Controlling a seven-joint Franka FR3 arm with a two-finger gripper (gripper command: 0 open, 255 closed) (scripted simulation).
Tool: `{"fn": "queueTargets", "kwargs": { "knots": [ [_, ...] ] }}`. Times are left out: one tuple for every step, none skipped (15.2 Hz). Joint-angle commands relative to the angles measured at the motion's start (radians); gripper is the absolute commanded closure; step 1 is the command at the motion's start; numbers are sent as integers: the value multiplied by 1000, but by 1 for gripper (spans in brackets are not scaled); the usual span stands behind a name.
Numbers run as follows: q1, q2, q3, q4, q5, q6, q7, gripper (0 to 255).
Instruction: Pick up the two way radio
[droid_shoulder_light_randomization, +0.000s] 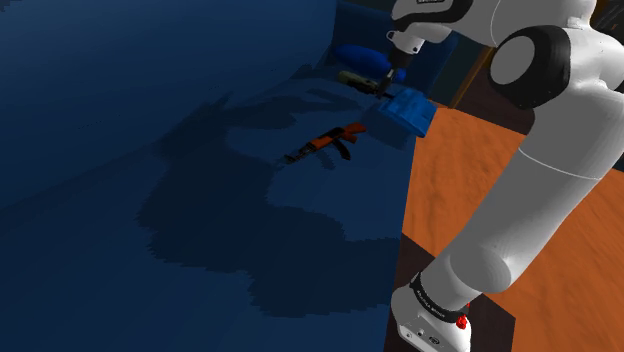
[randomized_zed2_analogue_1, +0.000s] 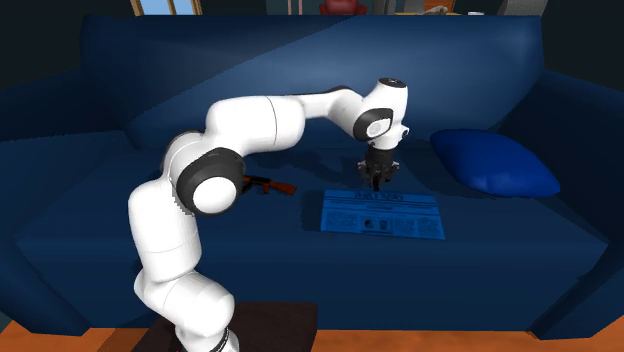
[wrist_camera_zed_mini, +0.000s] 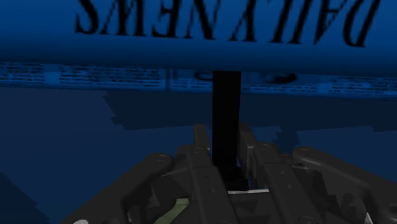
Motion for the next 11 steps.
{"fn": "queueTargets", "kwargs": {
  "knots": [
    [-2, 2, -1, 31, 1, -29, 1, 255],
    [-3, 3, -2, 46, 1, -43, 1, 255],
    [-4, 5, -2, 61, 1, -56, 2, 255],
    [-6, 6, -3, 76, 2, -70, 2, 255],
    [-7, 8, -3, 92, 3, -85, 2, 255],
    [-8, 11, -4, 108, 4, -99, 3, 255],
    [-10, 13, -4, 125, 5, -113, 3, 255],
    [-12, 16, -5, 142, 7, -128, 3, 255],
    [-13, 20, -5, 159, 9, -142, 3, 255],
    [-14, 20, -5, 162, 9, -145, 3, 255],
    [-14, 20, -5, 162, 9, -145, 3, 255]
  ]
}}
